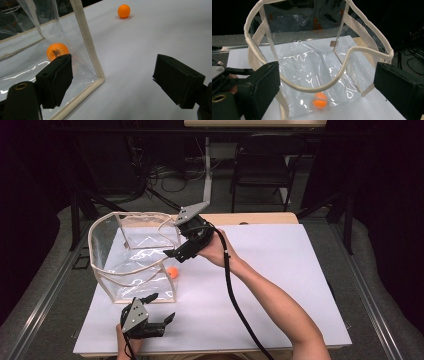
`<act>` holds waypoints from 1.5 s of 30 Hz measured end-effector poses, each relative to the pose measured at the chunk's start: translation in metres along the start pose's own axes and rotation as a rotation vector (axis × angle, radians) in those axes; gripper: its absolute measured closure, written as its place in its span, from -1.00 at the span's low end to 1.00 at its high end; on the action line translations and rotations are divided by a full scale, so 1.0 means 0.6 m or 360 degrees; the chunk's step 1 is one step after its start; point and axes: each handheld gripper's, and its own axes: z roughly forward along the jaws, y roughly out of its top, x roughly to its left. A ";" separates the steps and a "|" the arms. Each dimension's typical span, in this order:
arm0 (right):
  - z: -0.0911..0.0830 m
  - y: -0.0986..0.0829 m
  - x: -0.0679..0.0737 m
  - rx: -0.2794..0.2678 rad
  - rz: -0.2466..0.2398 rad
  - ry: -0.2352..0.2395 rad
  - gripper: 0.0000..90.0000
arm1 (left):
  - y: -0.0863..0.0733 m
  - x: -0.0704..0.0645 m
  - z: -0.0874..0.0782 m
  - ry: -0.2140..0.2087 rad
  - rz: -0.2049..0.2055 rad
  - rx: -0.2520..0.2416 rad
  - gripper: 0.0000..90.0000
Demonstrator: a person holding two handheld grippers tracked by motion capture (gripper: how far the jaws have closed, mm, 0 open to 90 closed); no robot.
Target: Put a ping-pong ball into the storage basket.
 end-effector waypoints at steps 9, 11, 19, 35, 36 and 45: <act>-0.013 -0.017 -0.002 -0.0009 0.0015 -0.0002 -0.87 | 0.000 0.000 0.000 0.0000 -0.0002 0.0002 -0.65; -0.016 -0.021 -0.002 -0.0003 0.0018 -0.0005 -0.87 | 0.000 0.000 0.000 0.0001 -0.0001 0.0003 -0.65; -0.030 -0.042 -0.002 0.0003 0.0021 -0.0027 -0.89 | -0.001 0.001 0.000 0.0003 -0.0005 0.0001 -0.65; -0.053 -0.105 -0.010 0.0031 0.0077 -0.0056 -0.93 | -0.001 0.001 0.000 0.0004 -0.0005 0.0000 -0.65; -0.055 -0.109 -0.010 0.0034 0.0082 -0.0057 -0.93 | -0.001 0.001 0.000 0.0004 -0.0005 0.0001 -0.65; -0.069 -0.150 -0.011 0.0051 0.0122 -0.0088 -0.94 | -0.001 0.000 0.000 0.0005 -0.0003 0.0000 -0.65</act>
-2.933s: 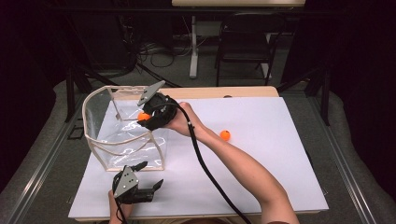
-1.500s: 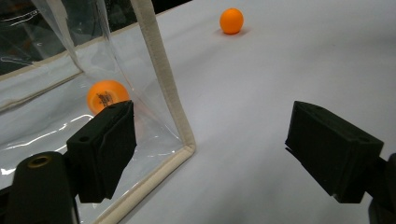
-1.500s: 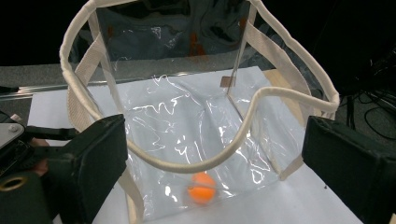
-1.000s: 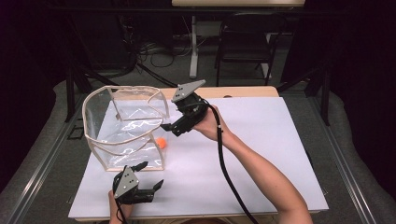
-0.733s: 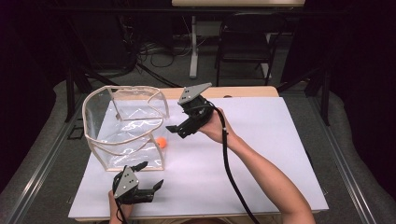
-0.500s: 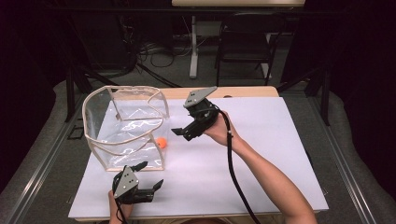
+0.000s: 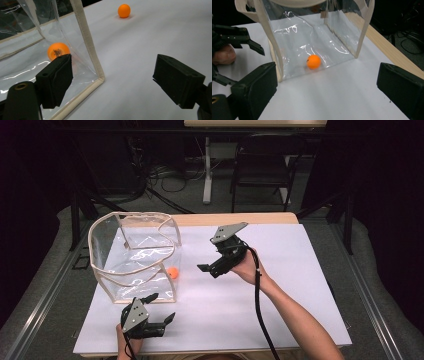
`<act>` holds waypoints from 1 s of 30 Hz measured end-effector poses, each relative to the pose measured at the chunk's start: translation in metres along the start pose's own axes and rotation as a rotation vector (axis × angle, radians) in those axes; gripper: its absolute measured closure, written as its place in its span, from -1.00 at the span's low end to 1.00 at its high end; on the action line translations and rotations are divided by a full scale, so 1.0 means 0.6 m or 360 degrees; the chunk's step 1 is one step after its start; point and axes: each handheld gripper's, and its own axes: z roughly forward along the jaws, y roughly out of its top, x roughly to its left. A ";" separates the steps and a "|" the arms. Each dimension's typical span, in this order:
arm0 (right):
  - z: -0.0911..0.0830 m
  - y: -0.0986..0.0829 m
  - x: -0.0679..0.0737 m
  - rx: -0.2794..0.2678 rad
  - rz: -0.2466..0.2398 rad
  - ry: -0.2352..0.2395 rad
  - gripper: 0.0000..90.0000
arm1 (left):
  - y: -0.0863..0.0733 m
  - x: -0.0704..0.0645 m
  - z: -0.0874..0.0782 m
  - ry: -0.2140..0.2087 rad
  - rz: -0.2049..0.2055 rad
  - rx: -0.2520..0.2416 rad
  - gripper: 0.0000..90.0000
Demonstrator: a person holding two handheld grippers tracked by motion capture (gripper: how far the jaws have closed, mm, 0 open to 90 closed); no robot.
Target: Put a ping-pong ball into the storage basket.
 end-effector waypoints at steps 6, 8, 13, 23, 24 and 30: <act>-0.003 -0.028 0.001 0.0026 0.0015 -0.0022 -0.94 | 0.000 0.000 0.001 -0.0003 0.0000 0.0004 -0.65; -0.005 -0.036 0.002 0.0030 0.0020 -0.0025 -0.94 | 0.000 -0.001 0.002 0.0001 0.0002 0.0004 -0.65; -0.011 -0.057 0.006 0.0037 0.0028 -0.0043 -0.95 | 0.000 0.000 0.000 0.0005 0.0008 0.0005 -0.65; -0.017 -0.105 0.008 0.0068 0.0071 -0.0051 -0.95 | 0.000 0.000 0.002 0.0002 0.0005 0.0011 -0.65; -0.018 -0.109 0.008 0.0073 0.0077 -0.0055 -0.95 | 0.000 -0.001 0.002 0.0005 0.0006 0.0009 -0.65; -0.022 -0.133 0.004 0.0084 0.0120 -0.0076 -0.95 | 0.000 -0.001 0.002 0.0000 0.0006 0.0013 -0.65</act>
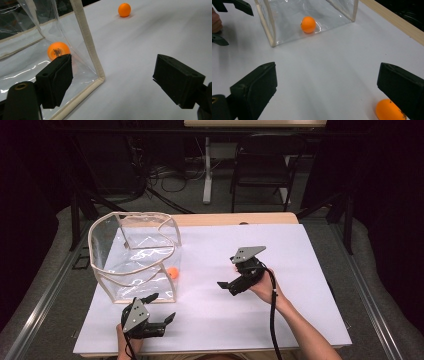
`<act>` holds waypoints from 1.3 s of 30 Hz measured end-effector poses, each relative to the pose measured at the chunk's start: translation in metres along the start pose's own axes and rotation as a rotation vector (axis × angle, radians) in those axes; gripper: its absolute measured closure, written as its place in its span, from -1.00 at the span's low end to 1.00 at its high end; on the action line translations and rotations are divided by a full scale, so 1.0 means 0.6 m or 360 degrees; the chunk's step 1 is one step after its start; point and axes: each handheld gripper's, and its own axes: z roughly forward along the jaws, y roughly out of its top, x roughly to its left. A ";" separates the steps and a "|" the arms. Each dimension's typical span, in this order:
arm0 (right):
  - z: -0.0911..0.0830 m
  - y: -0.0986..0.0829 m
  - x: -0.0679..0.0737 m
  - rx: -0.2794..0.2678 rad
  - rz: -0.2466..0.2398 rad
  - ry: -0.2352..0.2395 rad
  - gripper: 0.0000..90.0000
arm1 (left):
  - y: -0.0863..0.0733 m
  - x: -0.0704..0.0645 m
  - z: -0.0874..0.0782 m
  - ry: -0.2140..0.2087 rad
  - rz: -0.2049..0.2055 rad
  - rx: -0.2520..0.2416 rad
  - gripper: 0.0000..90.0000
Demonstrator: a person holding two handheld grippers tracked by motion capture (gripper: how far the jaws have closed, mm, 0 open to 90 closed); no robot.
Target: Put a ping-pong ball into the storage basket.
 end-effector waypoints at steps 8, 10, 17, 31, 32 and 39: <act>-0.005 -0.026 -0.008 0.0003 0.0062 -0.0009 -0.95 | 0.000 -0.001 -0.001 0.0000 0.0002 -0.0006 -0.65; -0.006 -0.031 -0.008 -0.0005 0.0071 -0.0009 -0.95 | 0.000 0.000 -0.001 0.0000 0.0003 -0.0006 -0.65; -0.006 -0.049 -0.006 -0.0005 0.0080 -0.0011 -0.95 | 0.001 0.000 -0.004 0.0003 0.0011 -0.0010 -0.65; -0.001 -0.088 -0.005 0.0017 0.0103 -0.0046 -0.94 | -0.001 0.001 -0.005 0.0010 -0.0007 -0.0017 -0.65; -0.003 -0.090 -0.005 0.0015 0.0099 -0.0055 -0.94 | -0.001 0.001 -0.005 0.0008 -0.0006 -0.0017 -0.65; -0.017 -0.105 -0.010 0.0006 0.0116 -0.0090 -0.94 | -0.001 0.001 -0.005 0.0008 -0.0009 -0.0017 -0.65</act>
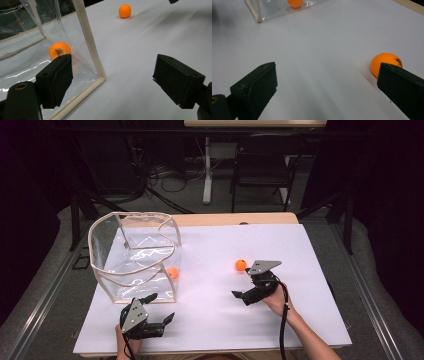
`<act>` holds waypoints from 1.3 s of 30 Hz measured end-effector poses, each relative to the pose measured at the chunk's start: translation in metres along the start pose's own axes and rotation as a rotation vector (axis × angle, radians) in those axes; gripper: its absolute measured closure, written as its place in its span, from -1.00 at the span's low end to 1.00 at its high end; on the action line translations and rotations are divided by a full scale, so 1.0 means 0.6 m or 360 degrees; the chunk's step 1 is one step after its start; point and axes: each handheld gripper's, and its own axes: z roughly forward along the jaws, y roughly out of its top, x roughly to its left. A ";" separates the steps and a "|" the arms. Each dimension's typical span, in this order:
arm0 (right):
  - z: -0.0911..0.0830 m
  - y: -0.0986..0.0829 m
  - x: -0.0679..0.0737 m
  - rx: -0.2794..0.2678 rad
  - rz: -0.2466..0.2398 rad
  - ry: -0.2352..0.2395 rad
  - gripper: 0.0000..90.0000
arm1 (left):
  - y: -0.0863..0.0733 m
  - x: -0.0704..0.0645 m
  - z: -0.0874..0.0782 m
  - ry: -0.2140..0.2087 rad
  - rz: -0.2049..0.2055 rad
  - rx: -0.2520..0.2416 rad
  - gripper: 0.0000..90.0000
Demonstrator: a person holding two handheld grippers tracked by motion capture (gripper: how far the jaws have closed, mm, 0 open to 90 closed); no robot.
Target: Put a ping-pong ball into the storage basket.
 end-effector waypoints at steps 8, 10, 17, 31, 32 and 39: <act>-0.008 -0.009 -0.006 -0.0015 -0.0002 -0.0050 -0.94 | 0.000 -0.002 0.000 -0.0007 0.0007 0.0004 -0.65; -0.007 -0.010 -0.007 -0.0003 -0.0005 -0.0055 -0.94 | 0.000 -0.002 0.000 -0.0007 0.0007 0.0003 -0.65; -0.006 -0.010 -0.011 0.0015 -0.0024 -0.0067 -0.94 | 0.001 -0.004 0.002 -0.0009 0.0021 0.0016 -0.65; 0.001 -0.008 -0.030 0.0052 -0.0010 -0.0075 -0.95 | 0.001 -0.004 0.003 -0.0010 0.0021 0.0017 -0.65; 0.002 -0.009 -0.032 0.0055 -0.0006 -0.0076 -0.95 | 0.001 -0.004 0.003 -0.0011 0.0023 0.0018 -0.65; 0.002 -0.008 -0.047 0.0059 0.0016 -0.0107 -0.95 | 0.001 -0.003 0.004 -0.0009 0.0023 0.0028 -0.65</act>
